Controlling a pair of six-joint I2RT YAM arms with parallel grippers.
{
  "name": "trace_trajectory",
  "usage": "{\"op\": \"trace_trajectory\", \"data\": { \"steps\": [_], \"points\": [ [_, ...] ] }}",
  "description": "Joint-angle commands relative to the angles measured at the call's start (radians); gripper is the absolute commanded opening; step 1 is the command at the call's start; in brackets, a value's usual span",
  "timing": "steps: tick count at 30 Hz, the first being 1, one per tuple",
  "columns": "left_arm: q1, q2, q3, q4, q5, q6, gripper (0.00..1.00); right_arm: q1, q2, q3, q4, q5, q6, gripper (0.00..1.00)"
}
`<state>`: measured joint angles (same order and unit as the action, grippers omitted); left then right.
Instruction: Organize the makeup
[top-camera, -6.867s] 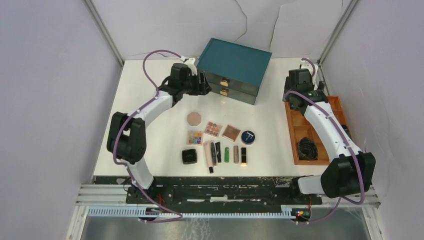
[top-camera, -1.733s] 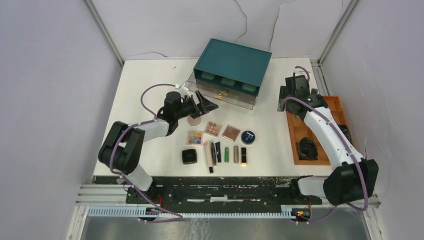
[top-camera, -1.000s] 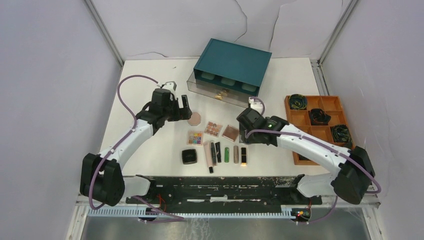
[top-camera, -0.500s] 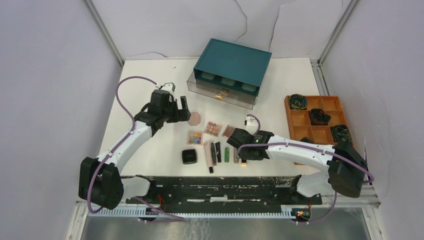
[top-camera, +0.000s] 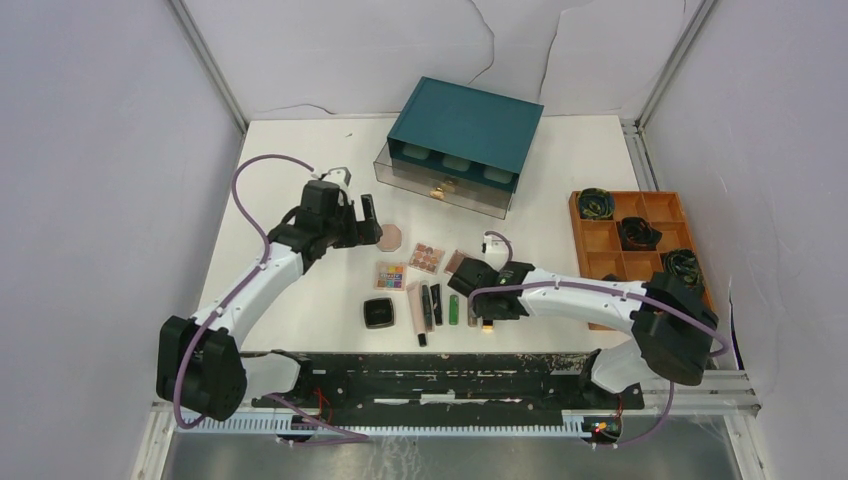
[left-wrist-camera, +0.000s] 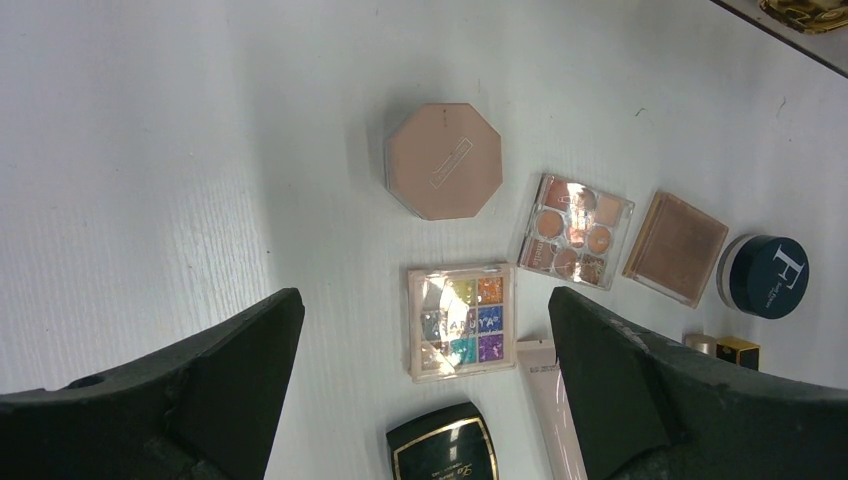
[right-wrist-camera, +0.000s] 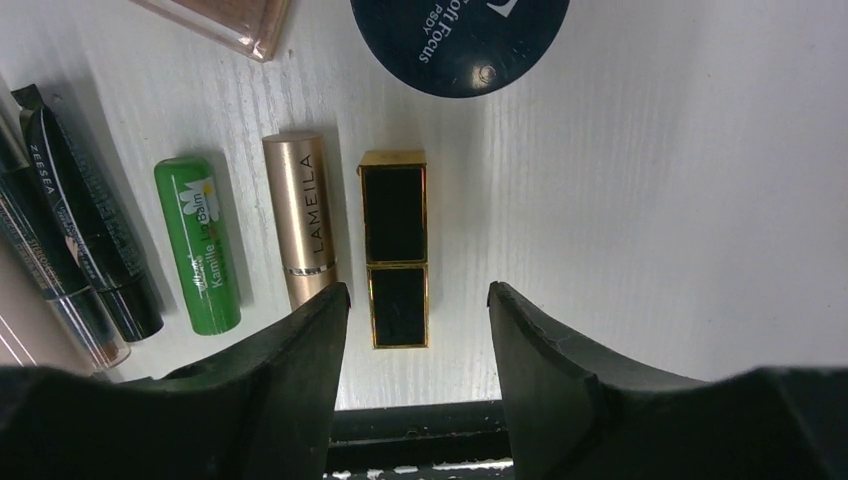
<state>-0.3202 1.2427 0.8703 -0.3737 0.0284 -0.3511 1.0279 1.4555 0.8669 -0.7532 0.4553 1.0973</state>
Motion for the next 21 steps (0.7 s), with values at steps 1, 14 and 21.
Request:
{"op": "trace_trajectory", "data": {
  "steps": [1,14,21],
  "points": [
    [0.002,-0.041,0.032,-0.005,0.003,-0.014,1.0,-0.019,0.028,0.013,0.048,0.025,-0.043,0.6],
    [0.0,-0.033,-0.001,0.005,0.019,-0.021,1.0,-0.081,0.087,-0.071,0.156,-0.037,-0.104,0.37],
    [0.0,-0.014,0.007,0.005,0.033,-0.01,1.0,-0.081,0.086,-0.037,0.096,-0.038,-0.132,0.0]
  ]
}}
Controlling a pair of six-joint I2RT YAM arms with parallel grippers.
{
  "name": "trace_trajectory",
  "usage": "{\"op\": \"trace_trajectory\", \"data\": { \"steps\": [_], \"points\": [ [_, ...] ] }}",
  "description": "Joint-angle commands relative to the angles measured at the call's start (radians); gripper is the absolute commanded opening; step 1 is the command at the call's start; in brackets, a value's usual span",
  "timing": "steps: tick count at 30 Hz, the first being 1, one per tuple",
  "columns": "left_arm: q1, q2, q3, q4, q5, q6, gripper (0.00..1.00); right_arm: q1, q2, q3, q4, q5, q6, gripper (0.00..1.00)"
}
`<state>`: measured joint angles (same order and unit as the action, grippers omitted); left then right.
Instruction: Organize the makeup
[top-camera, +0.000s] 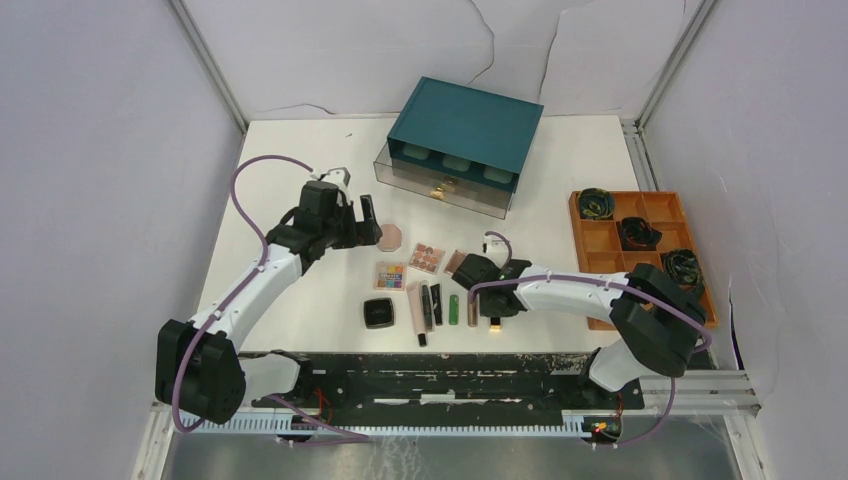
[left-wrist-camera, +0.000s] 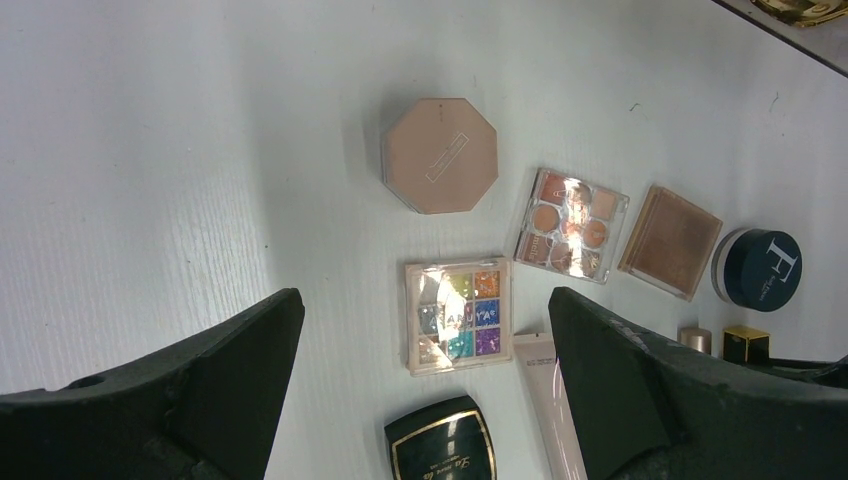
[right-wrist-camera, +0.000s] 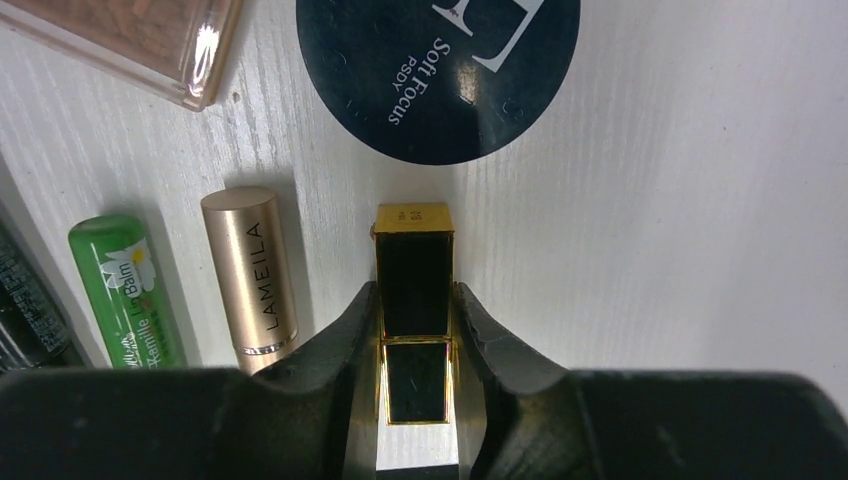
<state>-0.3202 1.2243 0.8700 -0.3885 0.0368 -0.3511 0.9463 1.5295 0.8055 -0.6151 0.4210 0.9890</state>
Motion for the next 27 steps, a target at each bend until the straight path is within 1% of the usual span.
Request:
{"op": "trace_trajectory", "data": {
  "steps": [1,4,7,9,11,12,14,17,21,24,27],
  "points": [
    [0.0,0.005,0.007,0.019,0.022,-0.008,1.0,0.002,-0.004,0.046,-0.076,0.002,-0.04,0.0],
    [0.001,0.007,0.004,0.02,0.02,-0.001,1.0,0.008,-0.062,0.158,-0.206,0.017,-0.089,0.0],
    [0.001,0.015,0.006,0.02,0.015,0.004,1.0,0.01,-0.087,0.328,-0.304,0.028,-0.156,0.0],
    [0.001,0.022,0.007,0.02,0.016,0.006,1.0,0.008,-0.068,0.46,-0.351,0.068,-0.209,0.0],
    [0.0,0.025,0.006,0.024,0.02,0.007,1.0,-0.01,-0.017,0.609,-0.392,0.113,-0.262,0.0],
    [0.001,0.025,0.006,0.026,0.023,0.009,1.0,-0.041,0.014,0.679,-0.406,0.116,-0.287,0.0],
    [0.001,0.026,0.009,0.027,0.031,0.014,1.0,-0.105,0.088,0.803,-0.407,0.087,-0.331,0.0],
    [0.001,0.026,0.011,0.026,0.035,0.018,1.0,-0.183,0.196,0.946,-0.364,0.043,-0.387,0.0],
    [-0.001,0.025,0.017,0.023,0.052,0.013,1.0,-0.24,0.366,1.172,-0.376,0.034,-0.451,0.0],
    [0.0,0.022,0.022,0.021,0.061,0.011,1.0,-0.275,0.459,1.276,-0.396,0.037,-0.475,0.0],
    [0.001,0.015,0.021,0.018,0.056,0.02,1.0,-0.32,0.493,1.309,-0.373,0.013,-0.464,0.0]
  ]
}}
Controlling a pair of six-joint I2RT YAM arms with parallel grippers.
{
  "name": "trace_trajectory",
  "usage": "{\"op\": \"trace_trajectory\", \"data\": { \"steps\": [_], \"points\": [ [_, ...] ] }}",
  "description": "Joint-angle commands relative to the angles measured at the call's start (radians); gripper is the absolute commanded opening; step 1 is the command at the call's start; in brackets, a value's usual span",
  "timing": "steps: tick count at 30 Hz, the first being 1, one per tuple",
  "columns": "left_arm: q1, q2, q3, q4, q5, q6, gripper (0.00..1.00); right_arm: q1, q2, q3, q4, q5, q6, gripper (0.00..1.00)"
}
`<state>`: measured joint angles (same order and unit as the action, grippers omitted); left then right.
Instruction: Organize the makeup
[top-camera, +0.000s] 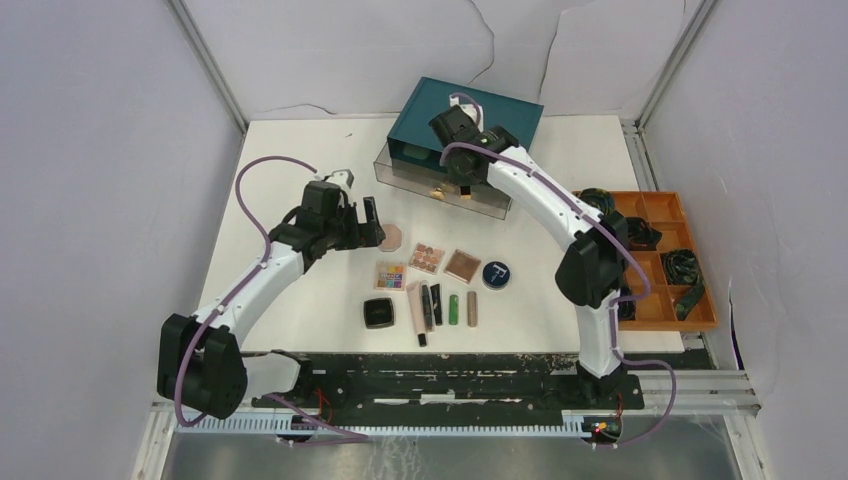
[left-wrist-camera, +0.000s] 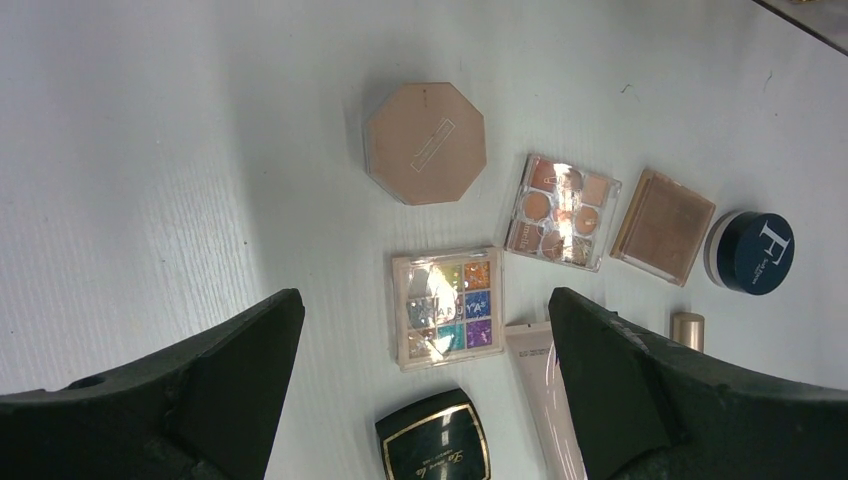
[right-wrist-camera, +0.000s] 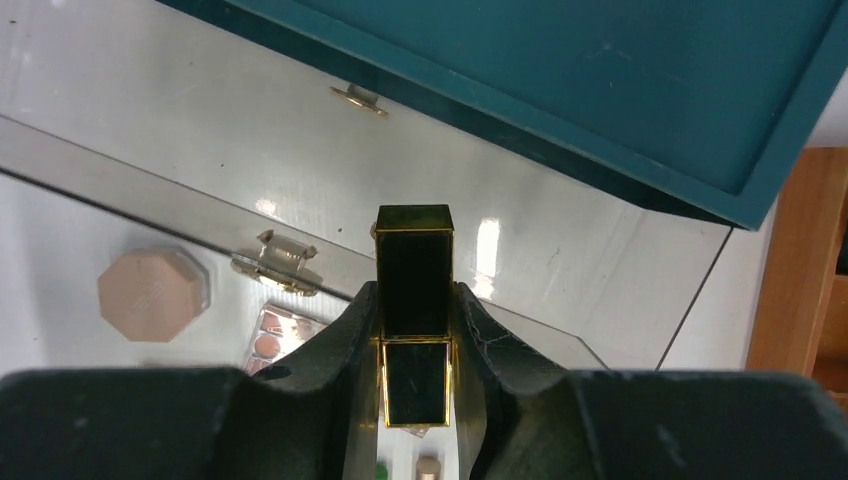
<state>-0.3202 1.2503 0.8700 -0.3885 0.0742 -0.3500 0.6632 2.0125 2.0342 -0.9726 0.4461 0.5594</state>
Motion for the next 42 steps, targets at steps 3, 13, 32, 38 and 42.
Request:
{"op": "trace_trajectory", "data": {
  "steps": [3,13,32,38,42],
  "points": [
    [0.0,-0.005,0.022,0.011,0.006,0.036,1.0,-0.083,0.009,0.08,0.02,-0.042,-0.013,0.0],
    [0.001,0.028,0.033,0.014,0.008,0.04,1.0,-0.156,-0.013,0.062,0.089,-0.095,-0.022,0.0],
    [0.0,0.047,0.025,0.03,0.021,0.048,1.0,-0.159,-0.123,-0.065,0.115,-0.038,-0.073,0.86],
    [0.001,0.054,0.016,0.038,0.014,0.053,1.0,-0.075,-0.265,-0.104,0.086,0.033,-0.125,0.84],
    [0.0,0.06,0.012,0.039,0.016,0.055,1.0,0.055,-0.344,-0.184,-0.001,0.058,-0.114,0.84]
  ]
}}
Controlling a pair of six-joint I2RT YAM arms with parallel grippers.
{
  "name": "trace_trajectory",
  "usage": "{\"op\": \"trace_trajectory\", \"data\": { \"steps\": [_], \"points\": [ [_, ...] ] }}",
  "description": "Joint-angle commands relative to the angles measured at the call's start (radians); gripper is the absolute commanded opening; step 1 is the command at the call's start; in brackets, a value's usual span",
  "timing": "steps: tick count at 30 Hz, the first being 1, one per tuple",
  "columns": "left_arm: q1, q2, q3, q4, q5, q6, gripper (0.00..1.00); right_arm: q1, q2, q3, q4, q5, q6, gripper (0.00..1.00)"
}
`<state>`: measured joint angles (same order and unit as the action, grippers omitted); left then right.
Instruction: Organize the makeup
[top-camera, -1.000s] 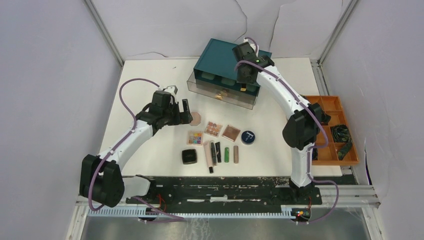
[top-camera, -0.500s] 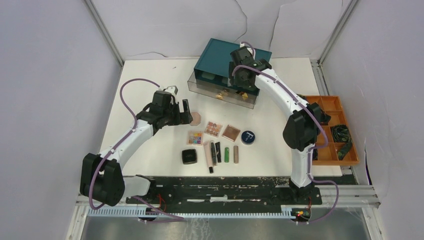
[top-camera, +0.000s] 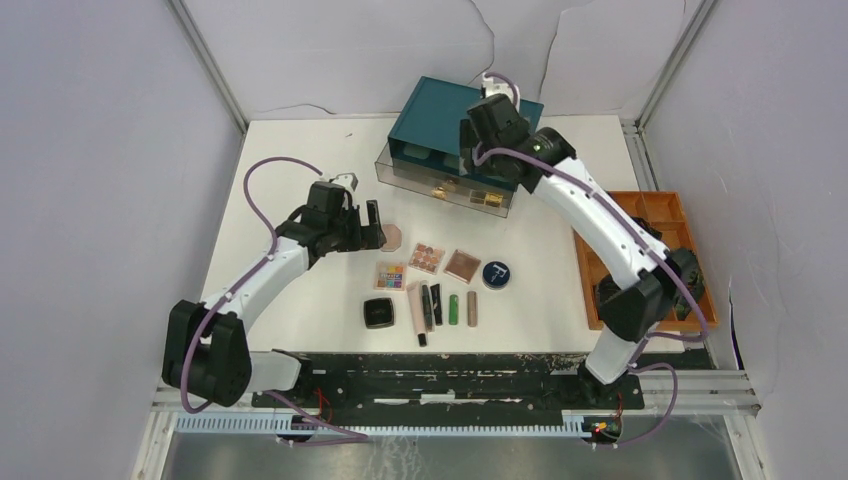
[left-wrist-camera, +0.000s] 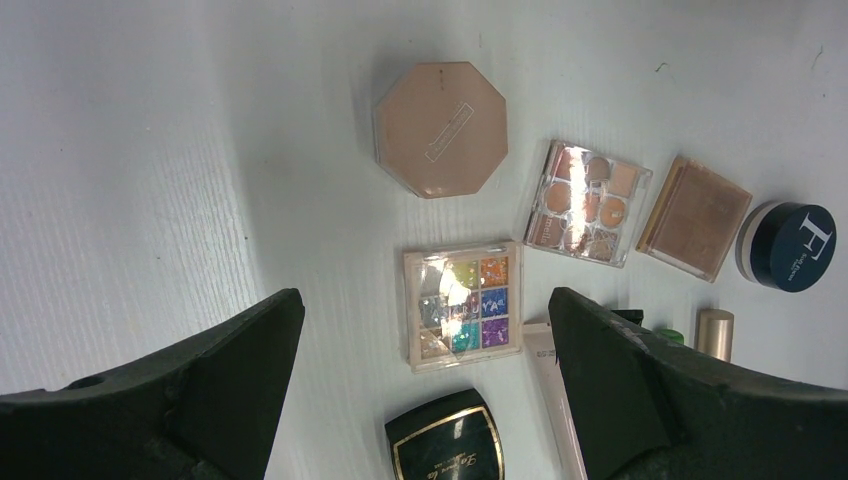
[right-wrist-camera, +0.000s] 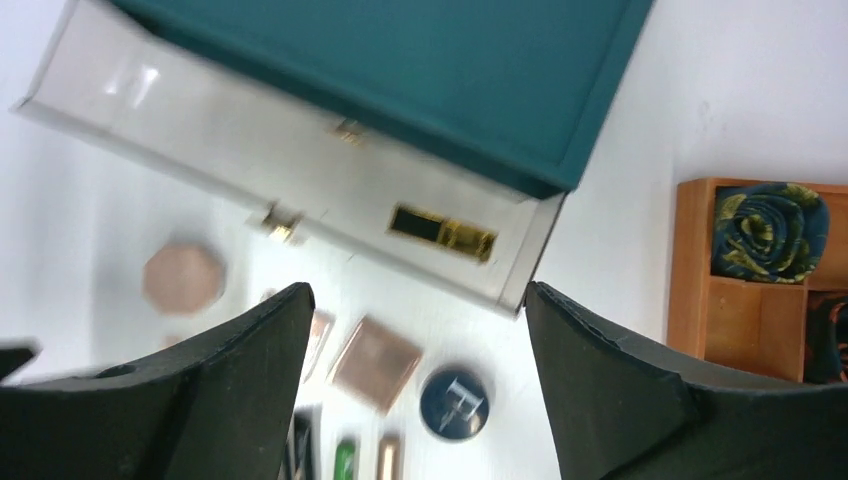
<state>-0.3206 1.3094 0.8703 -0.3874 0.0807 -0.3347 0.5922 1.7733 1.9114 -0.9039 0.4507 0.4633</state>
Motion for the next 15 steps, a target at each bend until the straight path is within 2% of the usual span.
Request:
{"op": "trace_trajectory", "data": {
  "steps": [1,5,7,10,15],
  "points": [
    [0.0,0.001,0.012,0.038,0.01,0.039,1.0,0.168,-0.131,-0.105,-0.084,0.053,0.001,0.83],
    [0.001,0.001,0.008,0.041,0.017,0.039,1.0,0.306,-0.21,-0.364,-0.088,0.009,0.15,0.79],
    [0.0,0.0,0.006,0.039,0.017,0.04,0.99,0.338,-0.253,-0.509,-0.046,-0.059,0.224,0.74],
    [0.001,-0.001,0.001,0.038,0.018,0.044,1.0,0.377,-0.302,-0.687,0.031,-0.119,0.276,0.72],
    [-0.001,0.01,0.002,0.038,0.017,0.043,1.0,0.397,-0.298,-0.823,0.1,-0.155,0.274,0.72]
  ]
}}
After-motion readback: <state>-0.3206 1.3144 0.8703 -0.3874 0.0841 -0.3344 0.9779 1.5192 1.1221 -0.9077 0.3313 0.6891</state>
